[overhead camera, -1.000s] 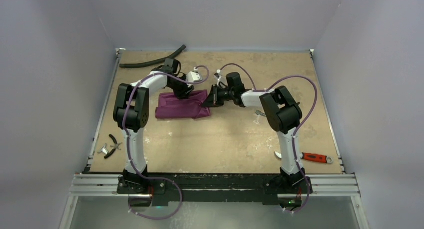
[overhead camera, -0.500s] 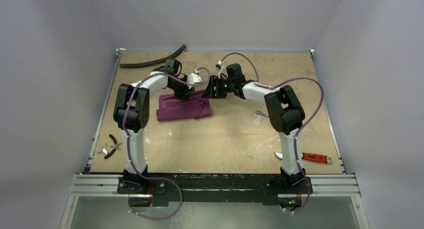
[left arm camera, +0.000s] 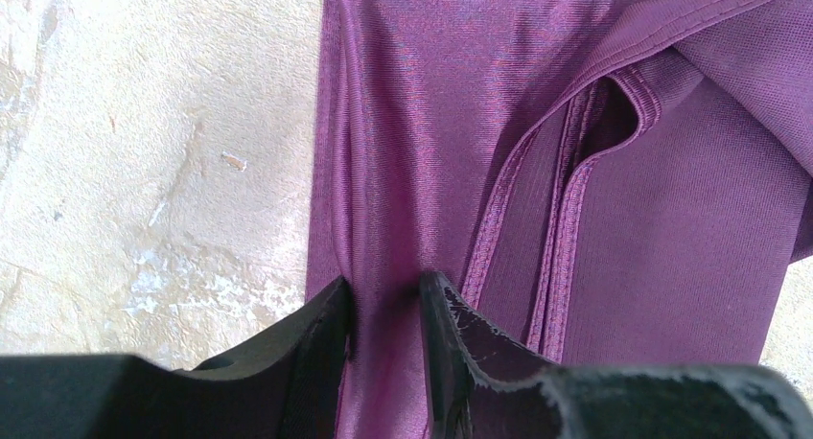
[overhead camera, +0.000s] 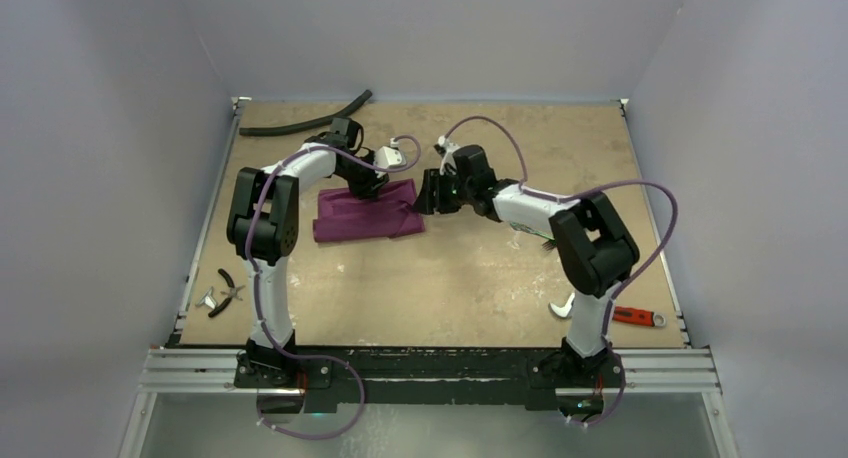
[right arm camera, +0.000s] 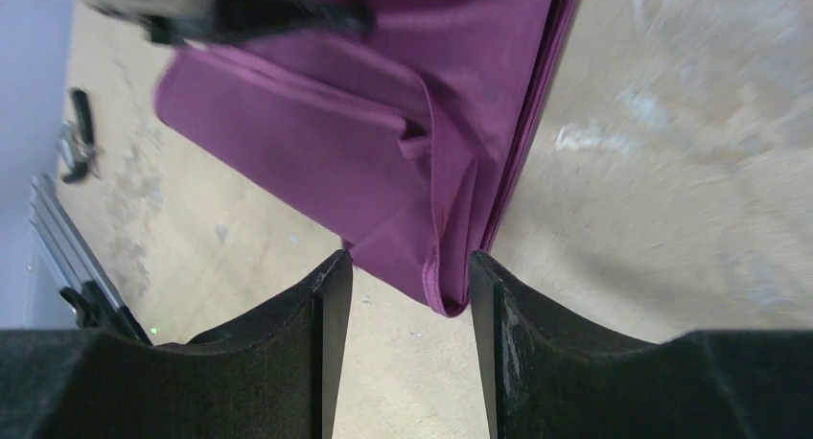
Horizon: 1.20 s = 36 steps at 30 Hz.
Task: Fold the napkin into a case and place the utensils inside
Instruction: Rotate the 2/3-rectangle-folded napkin at the center of the board.
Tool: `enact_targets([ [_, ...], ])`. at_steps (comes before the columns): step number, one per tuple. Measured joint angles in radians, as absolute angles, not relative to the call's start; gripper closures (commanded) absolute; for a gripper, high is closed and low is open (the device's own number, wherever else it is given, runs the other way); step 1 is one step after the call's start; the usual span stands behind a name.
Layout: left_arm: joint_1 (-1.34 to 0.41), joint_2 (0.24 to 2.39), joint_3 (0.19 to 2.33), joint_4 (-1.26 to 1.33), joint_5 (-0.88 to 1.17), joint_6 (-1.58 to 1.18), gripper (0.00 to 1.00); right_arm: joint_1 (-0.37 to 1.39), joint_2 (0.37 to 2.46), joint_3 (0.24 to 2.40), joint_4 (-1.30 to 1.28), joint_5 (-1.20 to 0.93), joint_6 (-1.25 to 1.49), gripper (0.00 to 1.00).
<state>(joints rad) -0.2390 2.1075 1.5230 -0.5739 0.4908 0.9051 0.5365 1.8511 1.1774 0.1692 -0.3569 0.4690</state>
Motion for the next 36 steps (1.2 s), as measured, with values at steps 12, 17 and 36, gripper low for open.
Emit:
enact_targets([
  [12, -0.239, 2.107, 1.523, -0.579, 0.493, 0.905, 0.71, 0.555, 1.992, 1.176, 0.199, -0.453, 0.519, 0.68],
  [17, -0.240, 2.107, 1.523, -0.582, 0.495, 0.910, 0.72, 0.555, 1.998, 1.198, 0.213, -0.505, 0.543, 0.66],
  [36, -0.241, 2.107, 1.523, -0.601, 0.511, 0.958, 0.75, 0.555, 2.079, 1.272, 0.186, -0.356, 0.551, 0.76],
])
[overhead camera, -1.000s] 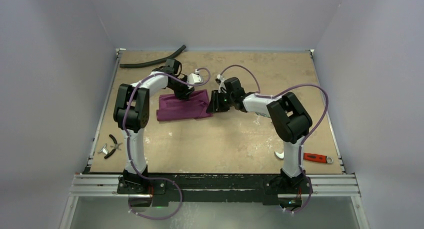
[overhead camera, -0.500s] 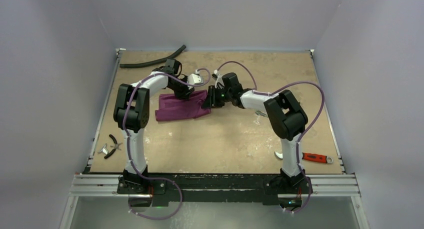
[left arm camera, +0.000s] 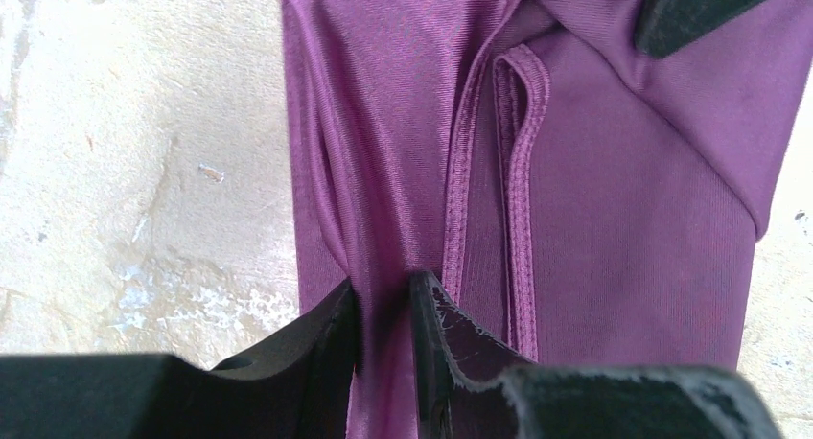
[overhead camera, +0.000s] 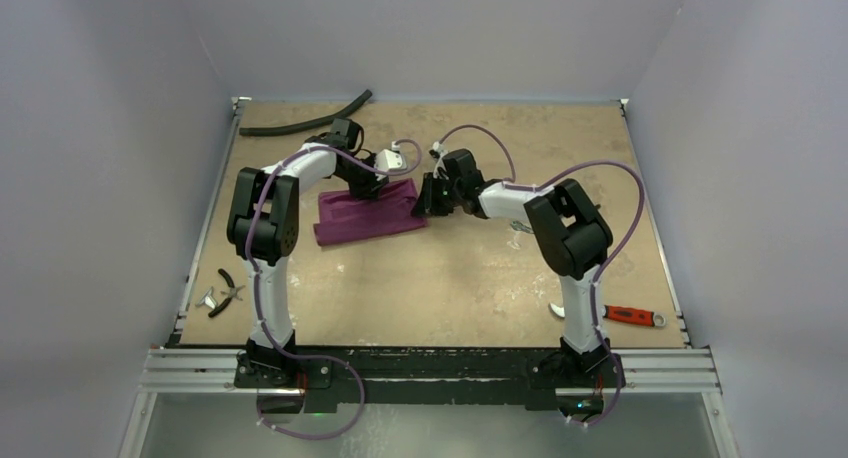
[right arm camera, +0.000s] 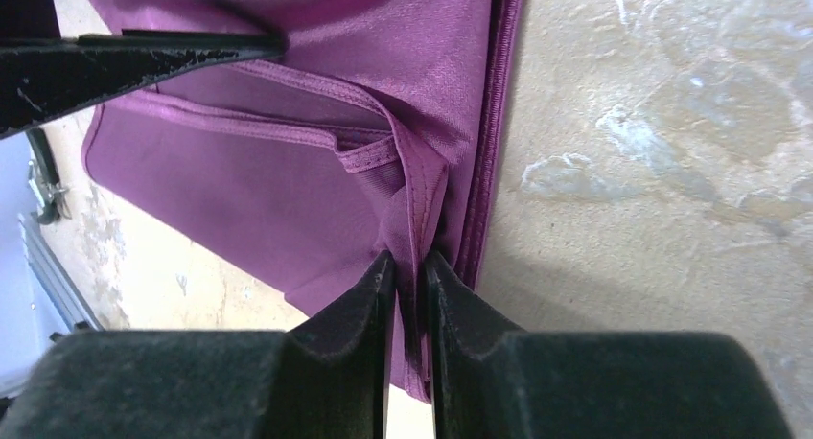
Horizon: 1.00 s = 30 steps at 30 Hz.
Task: Fold the napkin into a case and place the utensils inside
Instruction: Rotate the 2/3-rectangle-folded napkin at the center of the board.
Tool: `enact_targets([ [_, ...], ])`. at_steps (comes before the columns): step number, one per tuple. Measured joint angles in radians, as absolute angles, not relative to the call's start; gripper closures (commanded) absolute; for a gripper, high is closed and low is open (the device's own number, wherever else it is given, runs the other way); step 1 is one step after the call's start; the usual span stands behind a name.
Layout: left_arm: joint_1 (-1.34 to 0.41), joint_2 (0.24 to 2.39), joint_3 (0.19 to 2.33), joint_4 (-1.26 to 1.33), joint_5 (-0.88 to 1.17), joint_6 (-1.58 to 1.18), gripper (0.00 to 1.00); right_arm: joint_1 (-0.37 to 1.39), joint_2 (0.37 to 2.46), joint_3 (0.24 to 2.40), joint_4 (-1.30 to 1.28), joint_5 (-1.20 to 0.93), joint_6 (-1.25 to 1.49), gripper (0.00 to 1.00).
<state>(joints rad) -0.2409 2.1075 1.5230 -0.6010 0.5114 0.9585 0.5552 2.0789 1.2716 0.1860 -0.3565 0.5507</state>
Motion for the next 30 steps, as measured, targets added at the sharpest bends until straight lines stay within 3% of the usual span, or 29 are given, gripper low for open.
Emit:
enact_targets([
  [14, -0.242, 2.107, 1.523, -0.640, 0.547, 0.988, 0.77, 0.546, 2.021, 1.256, 0.167, -0.317, 0.570, 0.39],
  [20, -0.242, 2.107, 1.523, -0.643, 0.551, 0.982, 0.70, 0.519, 1.971, 1.357, 0.033, -0.275, 0.457, 0.44],
  [30, -0.207, 2.106, 1.674, -0.773, 0.564, 0.834, 0.36, 0.523, 2.114, 1.615, 0.033, -0.332, 0.348, 0.59],
])
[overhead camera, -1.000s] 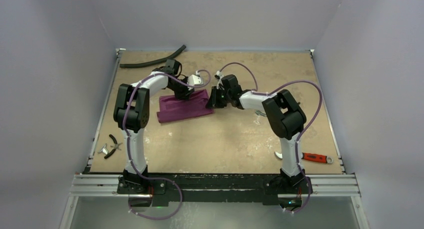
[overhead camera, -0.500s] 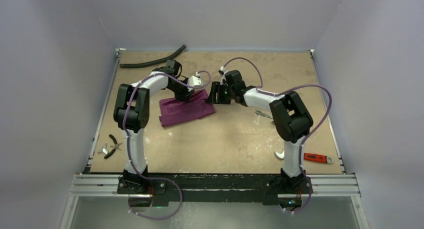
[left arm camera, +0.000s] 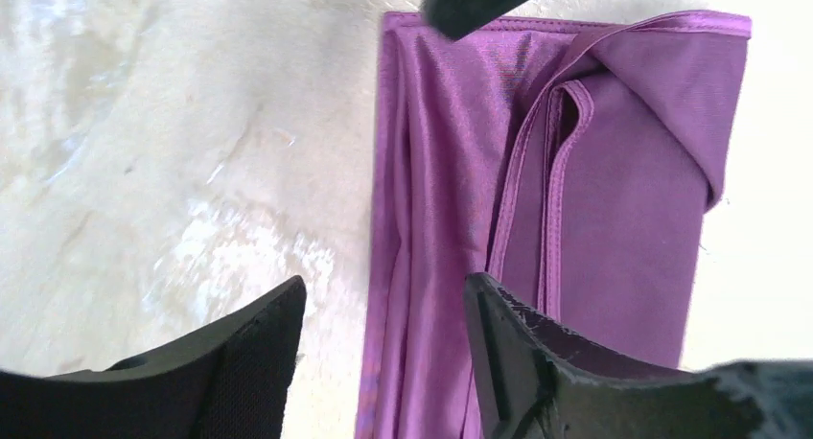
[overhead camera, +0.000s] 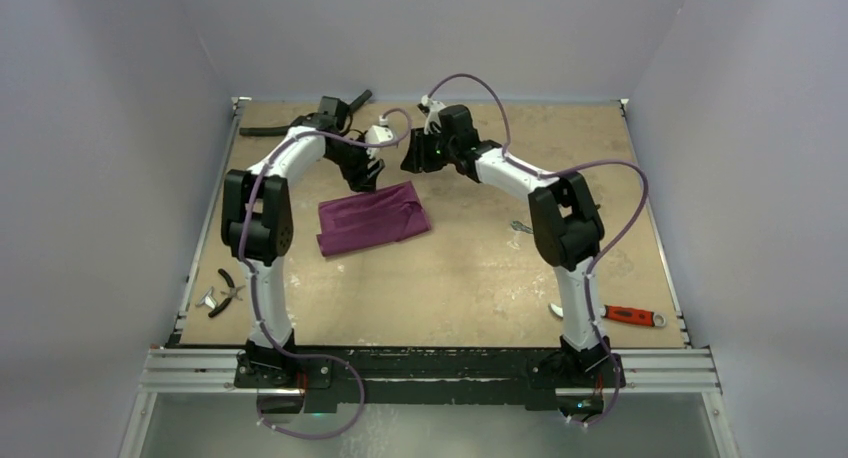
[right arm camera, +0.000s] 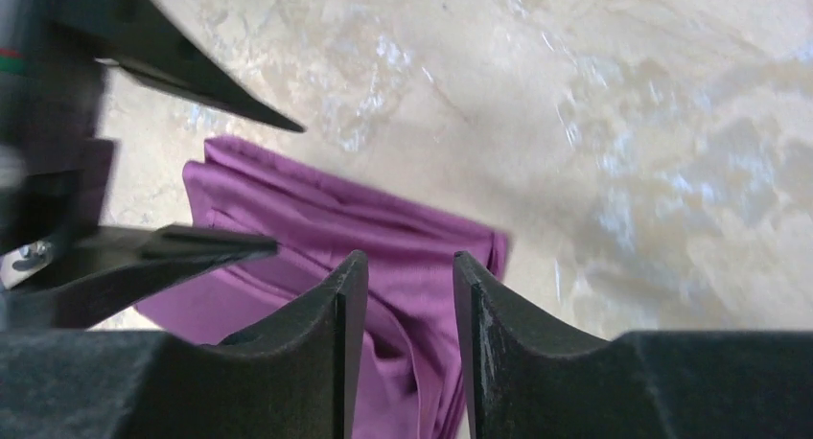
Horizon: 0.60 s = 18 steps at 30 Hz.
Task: Fold the napkin into a case and place the utensils inside
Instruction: Rotate the 2/3-rectangle-folded napkin at the center of the board.
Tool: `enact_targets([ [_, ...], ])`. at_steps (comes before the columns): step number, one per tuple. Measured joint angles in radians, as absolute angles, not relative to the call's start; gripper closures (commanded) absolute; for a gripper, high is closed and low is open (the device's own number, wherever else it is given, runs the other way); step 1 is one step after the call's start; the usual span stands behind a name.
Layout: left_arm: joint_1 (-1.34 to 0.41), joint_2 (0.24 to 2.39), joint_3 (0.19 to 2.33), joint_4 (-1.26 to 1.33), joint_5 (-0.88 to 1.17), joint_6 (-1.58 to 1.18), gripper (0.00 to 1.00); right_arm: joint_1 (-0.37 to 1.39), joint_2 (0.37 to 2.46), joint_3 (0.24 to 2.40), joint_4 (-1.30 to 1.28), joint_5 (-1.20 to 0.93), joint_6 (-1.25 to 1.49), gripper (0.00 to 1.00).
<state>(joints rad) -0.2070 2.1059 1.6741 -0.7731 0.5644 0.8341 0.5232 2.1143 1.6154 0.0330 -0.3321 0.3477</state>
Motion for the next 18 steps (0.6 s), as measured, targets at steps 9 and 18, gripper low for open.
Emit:
enact_targets([
  [9, -0.179, 1.883, 1.539, -0.926, 0.585, 0.881, 0.39, 0.583, 2.298, 1.733, 0.039, -0.377, 0.331, 0.68],
  [18, -0.217, 1.827, 1.195, -1.002, 0.484, 1.006, 0.49, 0.598, 2.315, 1.653, 0.106, -0.402, 0.349, 0.81],
])
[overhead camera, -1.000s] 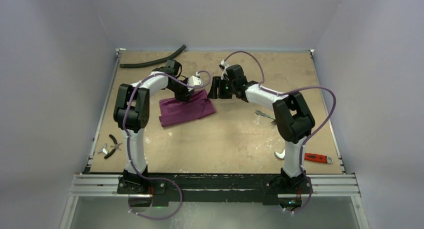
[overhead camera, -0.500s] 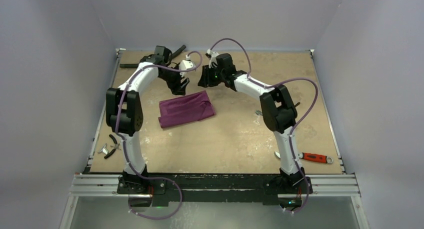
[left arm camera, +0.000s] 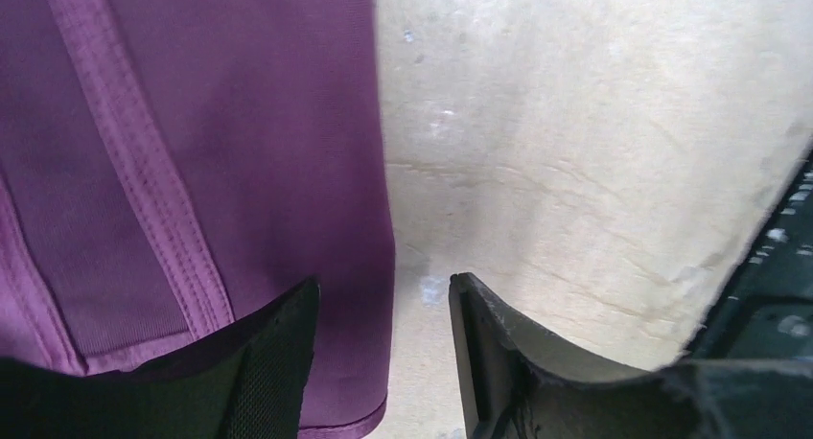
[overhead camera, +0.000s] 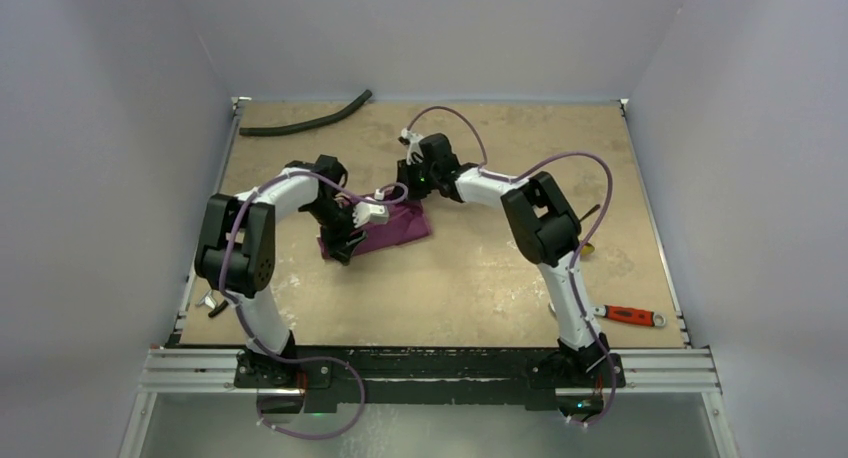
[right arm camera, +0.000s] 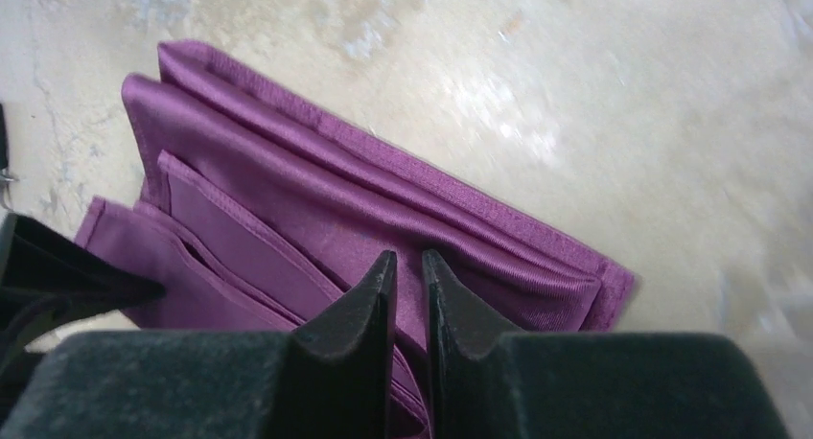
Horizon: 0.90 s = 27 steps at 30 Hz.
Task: Fold the napkin into a case and place the utensils inside
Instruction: Rotate the 2/3-rectangle-folded napkin at the center of the board.
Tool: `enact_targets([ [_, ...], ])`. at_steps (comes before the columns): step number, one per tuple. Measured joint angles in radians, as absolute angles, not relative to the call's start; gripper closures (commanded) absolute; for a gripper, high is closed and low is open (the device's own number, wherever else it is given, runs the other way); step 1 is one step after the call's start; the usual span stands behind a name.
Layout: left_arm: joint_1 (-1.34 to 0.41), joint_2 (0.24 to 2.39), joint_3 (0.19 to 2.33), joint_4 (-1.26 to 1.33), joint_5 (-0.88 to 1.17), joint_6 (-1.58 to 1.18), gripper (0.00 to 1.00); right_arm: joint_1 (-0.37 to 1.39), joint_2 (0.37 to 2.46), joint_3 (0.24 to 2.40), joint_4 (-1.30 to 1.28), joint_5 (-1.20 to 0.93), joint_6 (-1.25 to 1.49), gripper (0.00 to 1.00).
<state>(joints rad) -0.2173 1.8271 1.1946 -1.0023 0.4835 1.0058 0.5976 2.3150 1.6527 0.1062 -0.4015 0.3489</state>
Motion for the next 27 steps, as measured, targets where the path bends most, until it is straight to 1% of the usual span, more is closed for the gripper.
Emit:
enact_targets([
  [2, -0.226, 1.808, 1.162, -0.957, 0.446, 1.006, 0.51, 0.589, 2.276, 1.588, 0.129, -0.384, 0.354, 0.83],
  [4, -0.233, 1.792, 1.143, -0.896, 0.405, 1.005, 0.55, 0.578, 2.214, 1.494, 0.144, -0.358, 0.360, 0.85],
  [5, -0.235, 1.788, 1.137, -0.861, 0.385, 1.003, 0.55, 0.573, 2.180, 1.442, 0.152, -0.347, 0.364, 0.85],
  [9, -0.253, 1.794, 1.133, -0.706, 0.290, 0.982, 0.55, 0.562, 2.031, 1.206, 0.219, -0.313, 0.403, 0.85],
  [12, -0.279, 1.824, 1.164, -0.637, 0.242, 0.976, 0.55, 0.563, 1.925, 1.040, 0.277, -0.308, 0.451, 0.84],
  [16, -0.329, 1.900, 1.259, -0.559, 0.189, 0.980, 0.52, 0.588, 1.810, 0.852, 0.357, -0.339, 0.533, 0.82],
  [19, -0.365, 1.986, 1.375, -0.522, 0.170, 0.979, 0.48, 0.638, 1.769, 0.778, 0.390, -0.372, 0.589, 0.82],
  [23, -0.393, 2.091, 1.541, -0.529, 0.180, 0.955, 0.39, 0.674, 1.752, 0.767, 0.353, -0.419, 0.614, 0.78],
  [27, -0.396, 2.090, 1.605, -0.565, 0.191, 0.934, 0.31, 0.628, 1.689, 0.797, 0.235, -0.431, 0.603, 0.76],
])
